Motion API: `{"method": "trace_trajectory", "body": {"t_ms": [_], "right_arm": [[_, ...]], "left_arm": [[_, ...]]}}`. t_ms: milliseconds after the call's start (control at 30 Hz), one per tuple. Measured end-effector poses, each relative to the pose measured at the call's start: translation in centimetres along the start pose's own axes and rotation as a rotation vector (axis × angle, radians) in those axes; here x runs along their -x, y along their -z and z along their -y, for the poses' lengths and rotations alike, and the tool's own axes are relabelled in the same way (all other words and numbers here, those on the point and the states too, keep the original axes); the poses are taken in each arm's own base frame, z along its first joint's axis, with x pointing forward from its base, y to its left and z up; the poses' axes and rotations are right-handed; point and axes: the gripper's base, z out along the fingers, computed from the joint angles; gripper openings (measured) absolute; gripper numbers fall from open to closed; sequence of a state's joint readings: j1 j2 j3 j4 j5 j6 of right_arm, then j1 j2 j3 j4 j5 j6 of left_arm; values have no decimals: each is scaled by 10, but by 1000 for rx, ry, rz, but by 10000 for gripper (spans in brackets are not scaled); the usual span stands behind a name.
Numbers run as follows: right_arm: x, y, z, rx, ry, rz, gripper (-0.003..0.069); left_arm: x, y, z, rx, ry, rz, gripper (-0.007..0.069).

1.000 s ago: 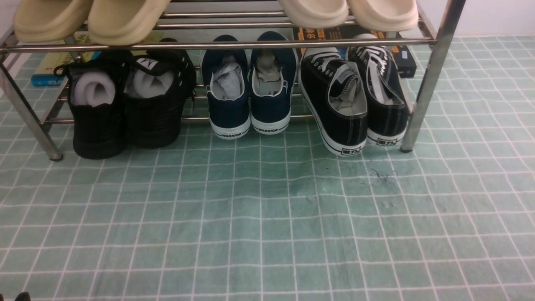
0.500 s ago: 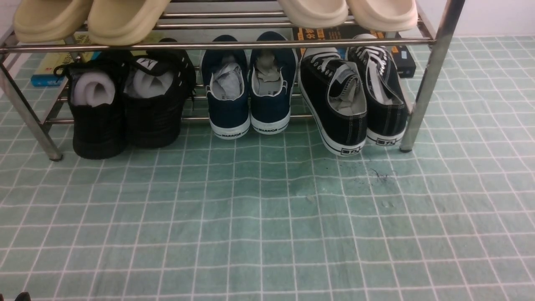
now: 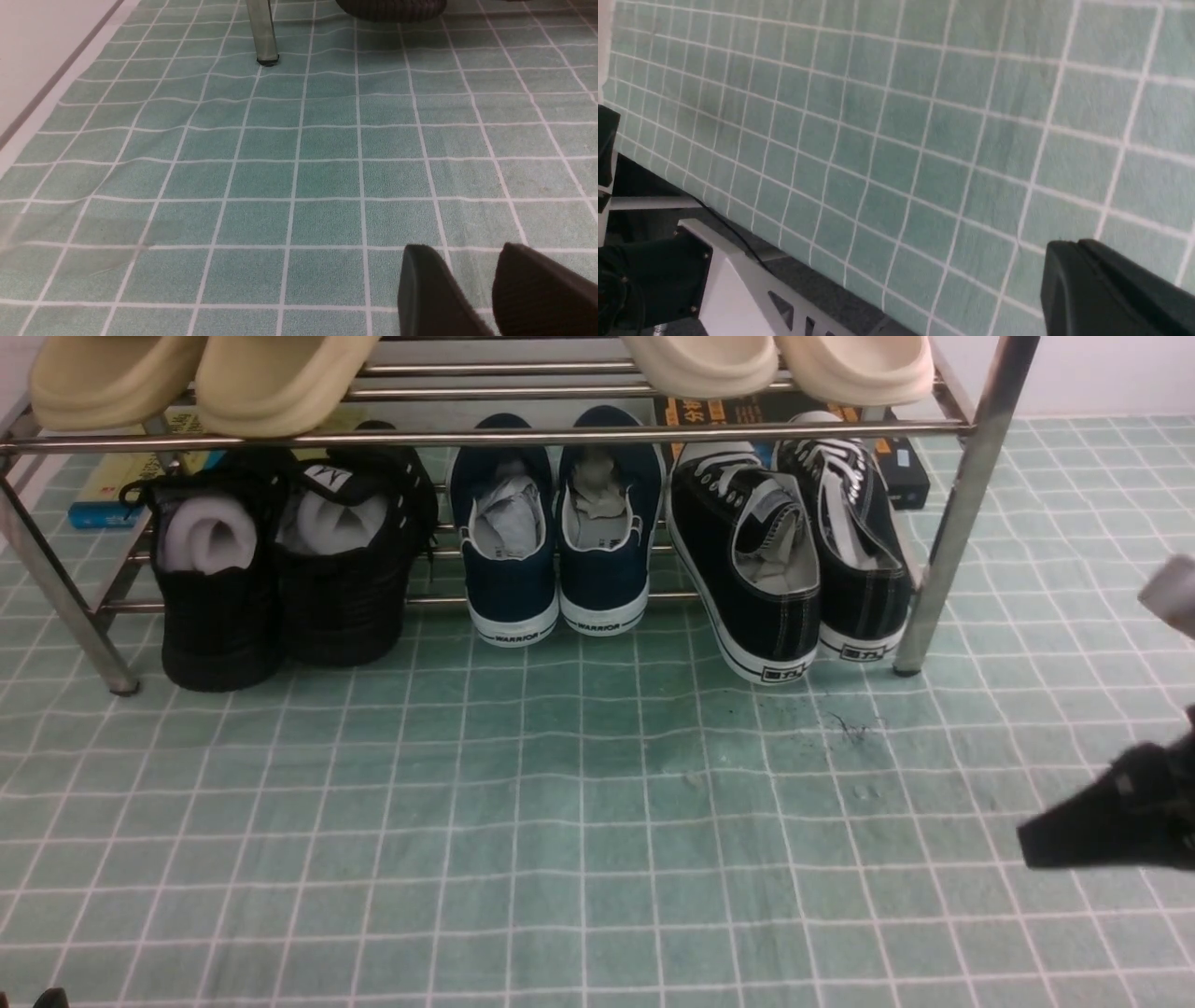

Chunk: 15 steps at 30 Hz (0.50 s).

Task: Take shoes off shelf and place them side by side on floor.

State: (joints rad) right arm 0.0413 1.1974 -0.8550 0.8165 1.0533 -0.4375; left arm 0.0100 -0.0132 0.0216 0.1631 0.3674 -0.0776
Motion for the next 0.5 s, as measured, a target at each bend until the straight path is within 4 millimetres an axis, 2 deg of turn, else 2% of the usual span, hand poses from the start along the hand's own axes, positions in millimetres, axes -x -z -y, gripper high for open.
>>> {"method": "trace_trajectory", "body": {"t_ms": [133,267,367,433,500], "right_arm": [[33,-19,-27,-25,107,-21,34],[72,-38,-51,-144,172,-55,51],[88,-48,-56,-228,178,-61,69],[113,-62,-59,-341,167,-44,120],[127,-73,-56,-407,152,-28,176]], "left_arm": [[0,0,0,0,0,0,242],[0,0,0,0,0,0,242],[0,0,0,0,0,0,242],[0,0,0,0,0,0,242],[0,0,0,0,0,0,242]]}}
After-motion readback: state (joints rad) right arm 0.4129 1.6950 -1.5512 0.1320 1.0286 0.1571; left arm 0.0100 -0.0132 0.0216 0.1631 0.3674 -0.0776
